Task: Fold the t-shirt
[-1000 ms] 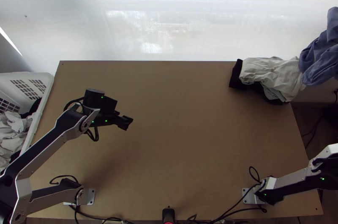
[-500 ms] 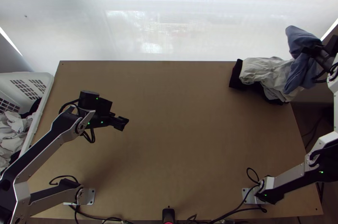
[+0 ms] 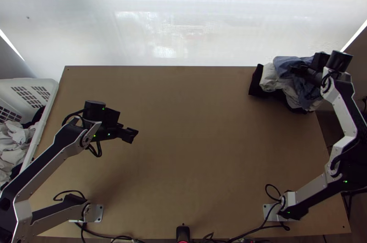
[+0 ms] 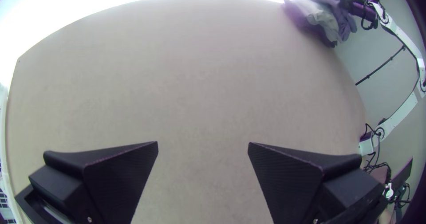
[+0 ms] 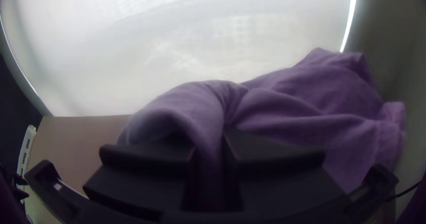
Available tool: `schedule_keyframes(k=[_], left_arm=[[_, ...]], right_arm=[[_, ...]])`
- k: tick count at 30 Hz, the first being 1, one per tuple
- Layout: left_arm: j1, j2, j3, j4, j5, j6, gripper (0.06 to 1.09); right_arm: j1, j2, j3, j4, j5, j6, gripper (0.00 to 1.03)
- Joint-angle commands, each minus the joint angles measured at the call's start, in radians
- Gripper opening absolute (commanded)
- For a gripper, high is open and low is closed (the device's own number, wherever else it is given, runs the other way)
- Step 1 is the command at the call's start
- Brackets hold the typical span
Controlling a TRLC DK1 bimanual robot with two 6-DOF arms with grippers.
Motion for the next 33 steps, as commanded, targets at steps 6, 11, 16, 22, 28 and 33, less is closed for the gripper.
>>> schedule_keyframes(k=[6, 11, 16, 22, 28, 33], left_arm=[[0.003, -0.014, -0.029, 0.017, 0.002, -0.009, 1.04], [-0.002, -0.014, -0.043, 0.029, 0.002, -0.009, 1.04], [-0.002, -0.014, -0.044, 0.030, 0.002, -0.009, 1.04], [0.000, -0.026, -0.060, 0.030, 0.002, -0.010, 1.04], [0.001, -0.043, -0.077, 0.029, 0.000, -0.007, 1.04], [0.000, -0.097, -0.110, -0.002, 0.002, -0.012, 1.04]], right_arm=[[0.052, -0.001, -0.199, 0.018, 0.009, -0.036, 0.61], [0.041, -0.061, -0.208, -0.003, 0.003, -0.062, 0.99], [0.037, -0.164, -0.084, -0.094, -0.040, -0.073, 0.99], [0.046, -0.174, 0.029, -0.129, -0.053, -0.059, 0.99], [0.043, 0.082, 0.057, -0.075, -0.045, -0.060, 0.99], [0.040, 0.231, 0.017, -0.051, 0.007, -0.088, 0.98]])
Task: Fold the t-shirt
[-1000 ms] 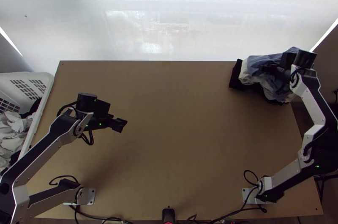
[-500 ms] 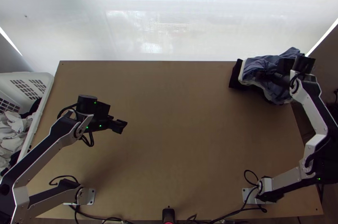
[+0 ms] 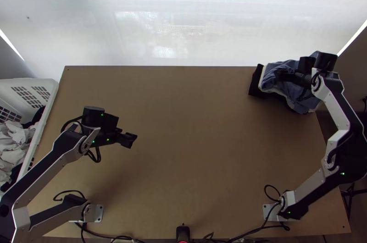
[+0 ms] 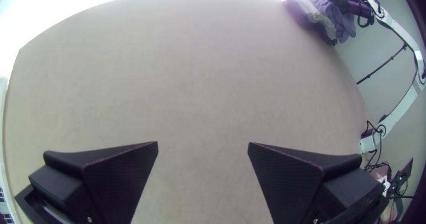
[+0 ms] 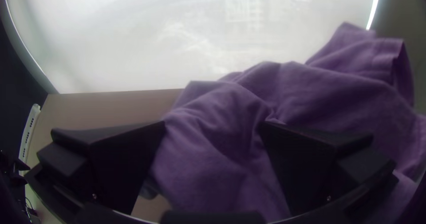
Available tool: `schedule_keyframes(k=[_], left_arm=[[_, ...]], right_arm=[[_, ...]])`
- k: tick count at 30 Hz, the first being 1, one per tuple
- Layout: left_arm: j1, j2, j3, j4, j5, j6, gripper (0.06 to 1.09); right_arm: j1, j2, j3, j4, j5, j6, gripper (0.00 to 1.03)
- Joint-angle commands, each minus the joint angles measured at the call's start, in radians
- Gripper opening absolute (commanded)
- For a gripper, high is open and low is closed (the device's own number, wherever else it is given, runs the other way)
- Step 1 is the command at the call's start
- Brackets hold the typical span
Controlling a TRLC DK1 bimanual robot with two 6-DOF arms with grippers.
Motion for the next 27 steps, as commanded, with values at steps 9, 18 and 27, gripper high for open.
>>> schedule_keyframes(k=[9, 18, 27], left_arm=[[0.001, -0.145, -0.053, -0.080, -0.017, 0.025, 1.04], [0.043, -0.288, -0.074, -0.028, -0.088, -0.030, 1.04], [0.084, -0.610, -0.199, 0.154, -0.229, -0.035, 1.04]], right_arm=[[-0.027, 0.114, 0.076, 0.047, 0.037, -0.041, 0.98], [0.010, -0.334, 0.000, -0.042, 0.037, -0.012, 0.98], [0.301, -0.827, -0.504, -0.106, 0.192, 0.013, 0.98]])
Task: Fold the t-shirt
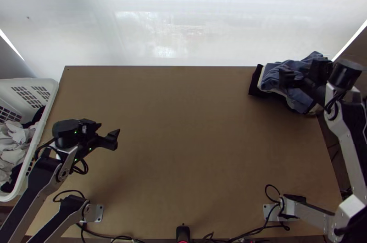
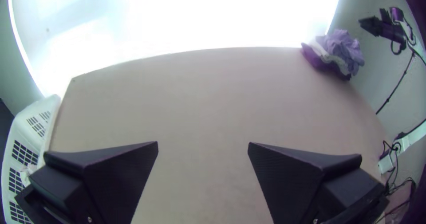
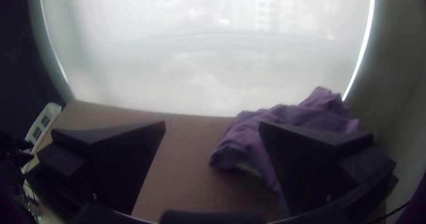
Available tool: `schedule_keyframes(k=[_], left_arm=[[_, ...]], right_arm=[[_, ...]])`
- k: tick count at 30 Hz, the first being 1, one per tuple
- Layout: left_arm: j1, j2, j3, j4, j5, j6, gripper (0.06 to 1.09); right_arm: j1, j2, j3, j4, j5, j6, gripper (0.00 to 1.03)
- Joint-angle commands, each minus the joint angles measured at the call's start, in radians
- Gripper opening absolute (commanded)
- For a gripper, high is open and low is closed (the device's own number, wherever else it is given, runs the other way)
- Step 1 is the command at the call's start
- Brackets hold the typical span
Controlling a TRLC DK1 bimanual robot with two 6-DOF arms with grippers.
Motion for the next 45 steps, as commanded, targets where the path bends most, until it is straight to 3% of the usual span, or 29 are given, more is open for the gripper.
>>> schedule_keyframes(k=[1, 3, 5, 6, 10, 12, 15, 17, 24, 29, 45], left_arm=[[0.030, -0.252, -0.117, 0.117, -0.051, -0.031, 1.04], [0.028, -0.302, -0.152, 0.087, -0.051, -0.027, 1.04], [0.039, -0.385, -0.212, 0.067, -0.056, 0.032, 1.04], [0.057, -0.439, -0.242, 0.067, -0.062, 0.072, 1.04], [0.159, -0.643, -0.334, 0.062, -0.062, 0.050, 1.04], [0.214, -0.761, -0.371, 0.073, -0.062, 0.018, 1.04], [0.280, -0.772, -0.422, 0.076, -0.062, -0.047, 1.04], [0.281, -0.784, -0.445, 0.076, -0.060, -0.065, 1.04], [0.283, -0.786, -0.439, 0.041, -0.054, -0.085, 1.04], [0.357, -0.784, -0.437, 0.025, -0.056, -0.083, 1.04], [0.355, -0.784, -0.437, 0.025, -0.056, -0.083, 1.04]], right_arm=[[0.200, -0.342, -0.349, -0.069, 0.140, -0.031, 0.98], [0.209, -0.428, -0.439, -0.073, 0.159, -0.017, 0.98], [0.215, -0.537, -0.565, 0.020, 0.226, 0.083, 0.98], [0.215, -0.622, -0.653, 0.108, 0.265, 0.075, 0.98], [0.327, -0.810, -0.844, 0.086, 0.436, -0.117, 0.98], [0.359, -0.862, -0.929, 0.112, 0.513, -0.083, 0.98], [0.364, -1.051, -1.088, 0.303, 0.608, -0.104, 0.98], [0.369, -1.292, -1.179, 0.356, 0.608, -0.123, 0.98], [0.416, -1.286, -1.185, 0.180, 0.627, 0.203, 0.98], [0.421, -1.284, -1.186, 0.118, 0.628, 0.365, 0.98], [0.416, -1.284, -1.188, 0.106, 0.628, 0.396, 0.98]])
